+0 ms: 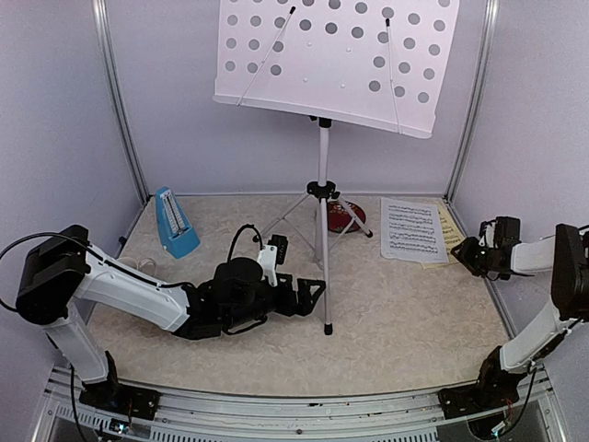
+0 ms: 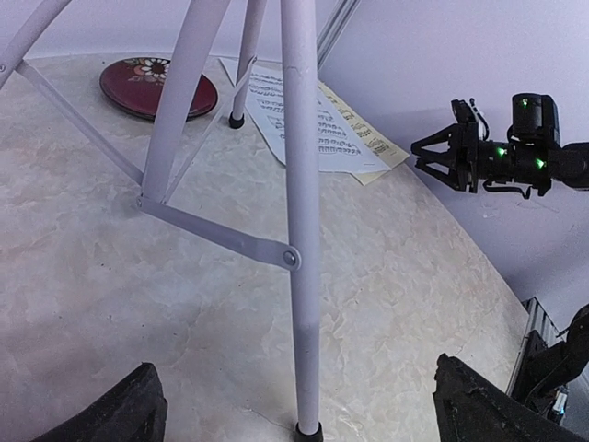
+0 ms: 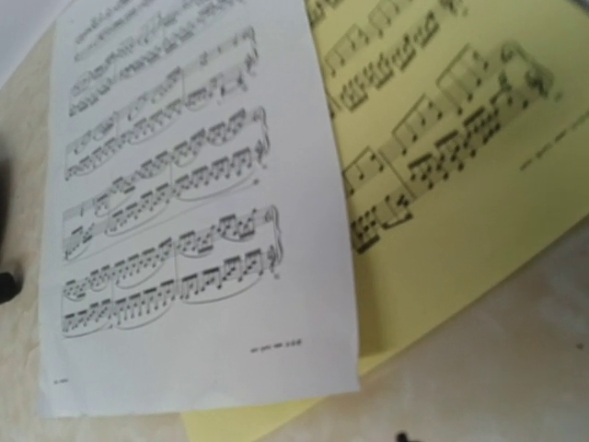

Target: Set up the instrument practice props

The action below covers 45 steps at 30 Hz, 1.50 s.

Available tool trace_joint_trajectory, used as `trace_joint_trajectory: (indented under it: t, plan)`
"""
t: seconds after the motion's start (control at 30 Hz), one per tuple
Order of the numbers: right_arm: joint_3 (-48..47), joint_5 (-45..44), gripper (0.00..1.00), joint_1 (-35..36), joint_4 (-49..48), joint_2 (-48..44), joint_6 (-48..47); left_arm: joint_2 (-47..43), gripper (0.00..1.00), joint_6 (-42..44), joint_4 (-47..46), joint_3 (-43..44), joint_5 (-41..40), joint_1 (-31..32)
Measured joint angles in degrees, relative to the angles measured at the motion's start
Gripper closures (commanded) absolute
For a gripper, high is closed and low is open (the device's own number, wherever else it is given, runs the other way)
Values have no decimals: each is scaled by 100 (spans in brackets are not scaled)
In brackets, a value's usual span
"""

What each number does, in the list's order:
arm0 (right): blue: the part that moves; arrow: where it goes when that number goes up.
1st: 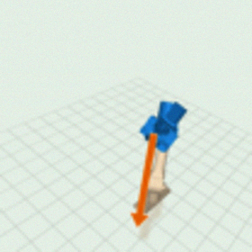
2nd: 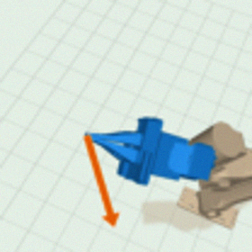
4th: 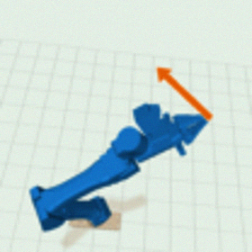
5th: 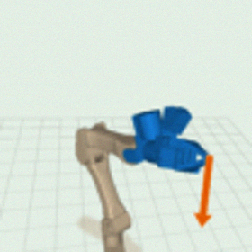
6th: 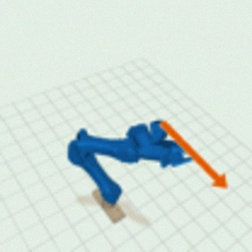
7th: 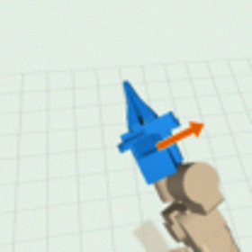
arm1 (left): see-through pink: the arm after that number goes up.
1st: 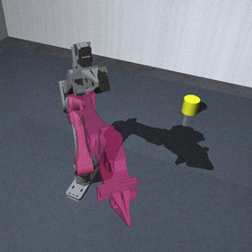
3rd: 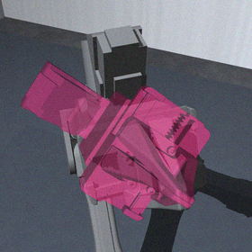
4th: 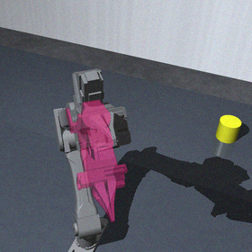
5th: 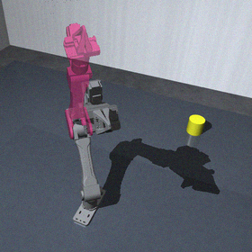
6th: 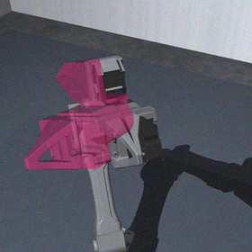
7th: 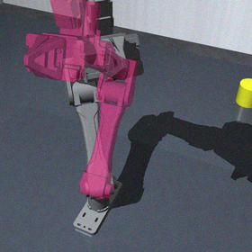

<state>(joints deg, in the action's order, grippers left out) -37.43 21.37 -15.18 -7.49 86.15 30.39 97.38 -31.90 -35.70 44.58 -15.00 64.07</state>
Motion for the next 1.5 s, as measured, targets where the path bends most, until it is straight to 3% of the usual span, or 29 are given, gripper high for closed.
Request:
trace_joint_trajectory:
  t: [0.63, 1.3, 1.5]
  plan:
    - [-219, 463, 61, -4, -916, 1128, 413, 0, 1, 125, 173, 103, -195, 101]
    - [-297, 356, 63, -4, -1257, 1370, 682, -9, 1, 247, 214, 122, -345, 101]
    - [-306, 376, 68, -4, -1287, 1486, 726, -9, 1, 273, 227, 166, -361, 101]
